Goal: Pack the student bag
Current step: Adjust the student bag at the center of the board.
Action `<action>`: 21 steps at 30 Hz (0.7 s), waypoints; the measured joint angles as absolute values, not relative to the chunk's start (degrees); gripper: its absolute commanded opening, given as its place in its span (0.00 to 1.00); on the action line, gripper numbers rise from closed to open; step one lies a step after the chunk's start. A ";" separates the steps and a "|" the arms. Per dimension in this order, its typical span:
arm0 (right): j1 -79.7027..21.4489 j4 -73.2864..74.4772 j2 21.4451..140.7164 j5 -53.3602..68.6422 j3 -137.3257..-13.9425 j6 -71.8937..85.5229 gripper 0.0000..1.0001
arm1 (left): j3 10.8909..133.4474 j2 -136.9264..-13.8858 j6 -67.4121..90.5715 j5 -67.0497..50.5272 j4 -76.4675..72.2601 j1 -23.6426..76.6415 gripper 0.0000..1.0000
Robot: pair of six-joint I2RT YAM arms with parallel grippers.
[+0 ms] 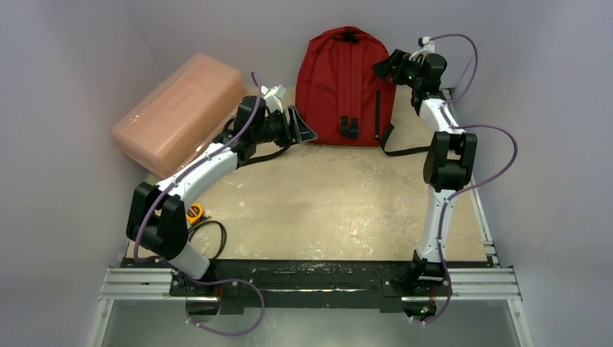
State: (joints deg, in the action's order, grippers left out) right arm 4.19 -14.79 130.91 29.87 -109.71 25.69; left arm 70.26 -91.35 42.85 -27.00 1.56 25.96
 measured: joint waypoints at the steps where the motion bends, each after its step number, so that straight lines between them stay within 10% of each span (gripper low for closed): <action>1: 4.32 -14.44 131.74 29.82 -111.90 25.47 0.99 | 70.15 -90.74 42.72 -27.22 2.33 25.96 0.57; 17: 4.56 -15.33 144.09 28.75 -135.70 19.64 0.94 | 68.60 -84.84 42.39 -29.39 6.20 26.83 0.57; 21: 3.73 -15.40 148.75 29.61 -136.55 19.55 0.66 | 68.51 -83.33 42.33 -29.45 7.90 27.07 0.57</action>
